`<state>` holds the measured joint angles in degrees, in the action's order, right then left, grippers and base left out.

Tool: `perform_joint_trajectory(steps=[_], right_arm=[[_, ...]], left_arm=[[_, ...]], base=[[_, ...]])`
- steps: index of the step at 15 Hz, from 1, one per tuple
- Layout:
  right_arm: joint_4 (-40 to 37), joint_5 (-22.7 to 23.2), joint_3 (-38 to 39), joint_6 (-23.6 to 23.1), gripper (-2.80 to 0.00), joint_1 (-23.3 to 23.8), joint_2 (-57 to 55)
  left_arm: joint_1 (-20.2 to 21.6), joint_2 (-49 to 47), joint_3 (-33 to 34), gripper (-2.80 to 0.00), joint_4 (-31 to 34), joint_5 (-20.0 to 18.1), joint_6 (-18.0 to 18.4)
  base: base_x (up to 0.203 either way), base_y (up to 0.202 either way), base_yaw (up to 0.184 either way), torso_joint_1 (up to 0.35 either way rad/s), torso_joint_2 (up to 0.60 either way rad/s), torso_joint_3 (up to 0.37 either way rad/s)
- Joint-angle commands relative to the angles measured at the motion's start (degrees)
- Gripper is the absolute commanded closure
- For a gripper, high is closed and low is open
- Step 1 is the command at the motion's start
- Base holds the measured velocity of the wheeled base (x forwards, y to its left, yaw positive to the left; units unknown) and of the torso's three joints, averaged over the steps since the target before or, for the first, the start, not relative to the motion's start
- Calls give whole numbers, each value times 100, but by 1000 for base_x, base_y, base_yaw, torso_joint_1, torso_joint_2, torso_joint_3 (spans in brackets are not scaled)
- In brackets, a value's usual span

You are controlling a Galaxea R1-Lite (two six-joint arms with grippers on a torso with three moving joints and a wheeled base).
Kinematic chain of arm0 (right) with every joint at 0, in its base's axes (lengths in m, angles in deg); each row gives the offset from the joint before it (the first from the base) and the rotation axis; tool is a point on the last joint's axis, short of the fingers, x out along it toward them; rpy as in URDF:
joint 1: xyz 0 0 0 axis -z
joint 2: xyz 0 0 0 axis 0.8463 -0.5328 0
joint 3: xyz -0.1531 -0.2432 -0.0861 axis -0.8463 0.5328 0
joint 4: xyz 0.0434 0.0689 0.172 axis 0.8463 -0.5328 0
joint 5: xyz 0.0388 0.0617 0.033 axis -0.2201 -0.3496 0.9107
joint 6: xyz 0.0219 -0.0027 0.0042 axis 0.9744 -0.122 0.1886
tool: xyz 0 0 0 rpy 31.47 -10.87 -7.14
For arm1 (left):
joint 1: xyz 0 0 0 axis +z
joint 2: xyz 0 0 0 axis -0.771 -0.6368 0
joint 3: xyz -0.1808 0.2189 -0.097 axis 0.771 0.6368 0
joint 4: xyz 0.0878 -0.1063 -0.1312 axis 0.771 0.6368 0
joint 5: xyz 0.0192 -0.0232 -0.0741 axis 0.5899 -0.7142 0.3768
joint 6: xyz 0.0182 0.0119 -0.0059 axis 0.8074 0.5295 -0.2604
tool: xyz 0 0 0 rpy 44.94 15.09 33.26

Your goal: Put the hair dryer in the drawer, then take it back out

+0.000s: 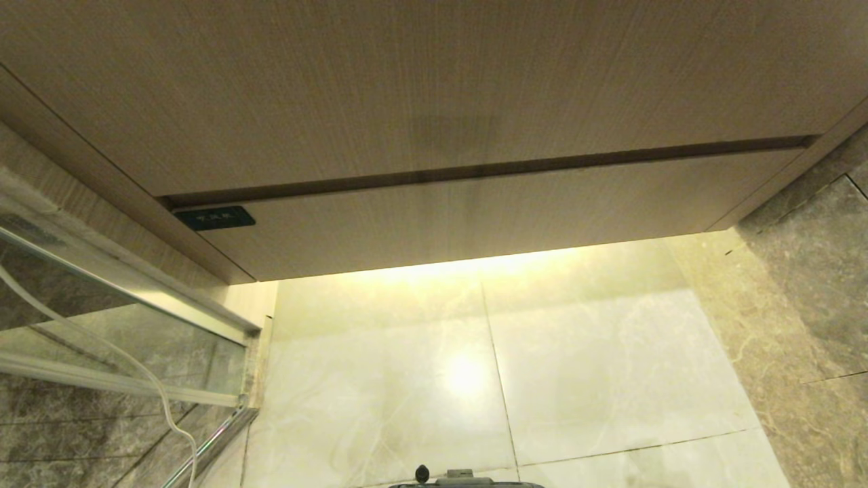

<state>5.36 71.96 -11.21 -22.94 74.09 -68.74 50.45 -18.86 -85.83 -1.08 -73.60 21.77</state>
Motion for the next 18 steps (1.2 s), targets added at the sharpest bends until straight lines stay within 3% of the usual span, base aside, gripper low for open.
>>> perform_joint_trajectory(steps=[1, 4, 7, 9, 13, 16, 18], right_arm=[[112, -4, 724, 67, 0, -39, 1404], [751, -13, 2317, 267, 0, -226, 2843], [1527, -203, 3426, 559, 0, -729, 3556], [1936, -339, 3565, 478, 0, -804, 3611], [1565, -744, 3583, 637, 0, -1396, 4020], [1255, -842, 3585, 912, 0, -1585, 5102], [1155, -869, 3584, 1020, 0, -1637, 5215]], left_arm=[[0, -2, 2, 0, -2, -3, -3], [0, -2, 2, 0, -2, -6, -3], [0, 0, 2, 0, -2, 1, -3], [0, 0, 2, 0, -2, 1, -3], [0, 0, 2, 0, -2, 1, -3], [0, -9, -2, 0, -2, 1, -3], [0, -9, 2, 0, -2, 1, -3]], base=[[0, 0, 0, 0, 0, 0], [0, 0, 0, 0, 0, 0], [0, 0, 0, 0, 0, 0], [0, 0, 0, 0, 0, 0], [0, 0, 0, 0, 0, 0], [0, 0, 0, 0, 0, 0], [0, 0, 0, 0, 0, 0]])
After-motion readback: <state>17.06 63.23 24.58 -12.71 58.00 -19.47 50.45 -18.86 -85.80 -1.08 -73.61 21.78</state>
